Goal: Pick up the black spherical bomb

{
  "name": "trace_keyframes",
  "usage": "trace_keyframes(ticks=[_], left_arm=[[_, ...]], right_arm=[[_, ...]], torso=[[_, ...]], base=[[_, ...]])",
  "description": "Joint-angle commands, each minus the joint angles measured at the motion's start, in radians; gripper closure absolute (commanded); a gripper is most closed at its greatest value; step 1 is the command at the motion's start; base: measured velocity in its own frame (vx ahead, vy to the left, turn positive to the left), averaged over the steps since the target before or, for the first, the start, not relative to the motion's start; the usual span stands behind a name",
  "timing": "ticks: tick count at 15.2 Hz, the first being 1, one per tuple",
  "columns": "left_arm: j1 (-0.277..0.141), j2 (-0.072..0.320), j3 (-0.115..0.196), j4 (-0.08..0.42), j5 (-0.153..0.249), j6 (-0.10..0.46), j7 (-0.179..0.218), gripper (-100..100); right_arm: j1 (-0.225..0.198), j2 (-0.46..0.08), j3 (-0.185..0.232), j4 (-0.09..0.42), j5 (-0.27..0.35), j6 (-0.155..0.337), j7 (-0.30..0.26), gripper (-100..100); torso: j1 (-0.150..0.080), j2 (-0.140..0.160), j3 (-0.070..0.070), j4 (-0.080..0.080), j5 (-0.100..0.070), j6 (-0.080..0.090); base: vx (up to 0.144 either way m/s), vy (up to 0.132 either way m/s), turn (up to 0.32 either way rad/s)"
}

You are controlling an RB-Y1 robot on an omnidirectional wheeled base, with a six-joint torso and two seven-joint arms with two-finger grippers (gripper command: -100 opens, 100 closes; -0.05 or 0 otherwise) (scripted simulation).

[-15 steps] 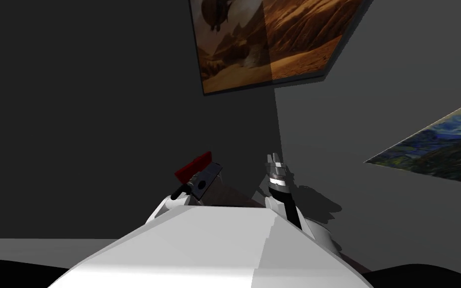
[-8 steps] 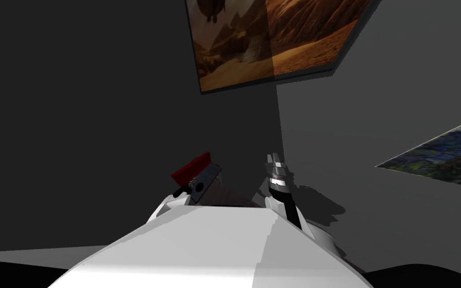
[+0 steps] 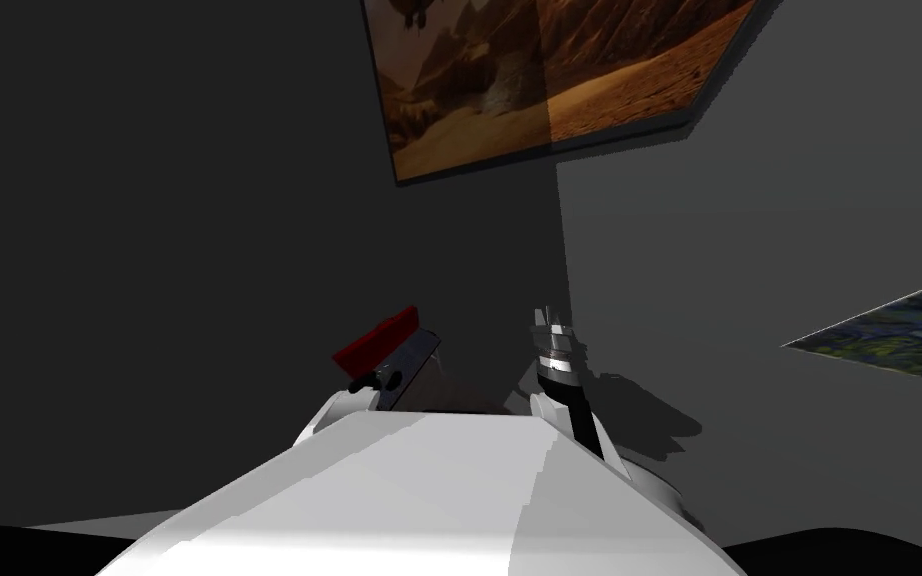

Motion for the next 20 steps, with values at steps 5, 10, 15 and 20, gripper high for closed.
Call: trace_keyframes(ticks=[5,10,15,20], left_arm=[[-0.017,0.018,0.002,0.046,0.002,0.102,-0.030,-100],[-0.031,0.051,0.003,0.083,0.007,0.196,-0.058,-100],[-0.047,0.054,0.001,0.132,0.001,0.176,-0.054,-100],[-0.066,0.049,-0.003,0.199,-0.008,0.125,-0.043,-100]], right_arm=[[0.000,0.000,0.000,0.000,0.000,0.000,0.000,0],[0.000,0.000,0.000,0.000,0.000,0.000,0.000,0],[0.000,0.000,0.000,0.000,0.000,0.000,0.000,0],[0.000,0.000,0.000,0.000,0.000,0.000,0.000,0]], torso=[[-0.001,0.000,0.000,0.000,0.000,0.000],[-0.001,-0.002,-0.001,0.000,0.000,0.000],[0.002,0.002,0.001,0.000,0.000,0.000],[0.005,0.004,0.003,0.001,0.001,0.000]], base=[[0.063,-0.042,0.010],[0.078,-0.047,0.008],[0.037,-0.014,-0.006],[0.001,0.023,-0.021]])
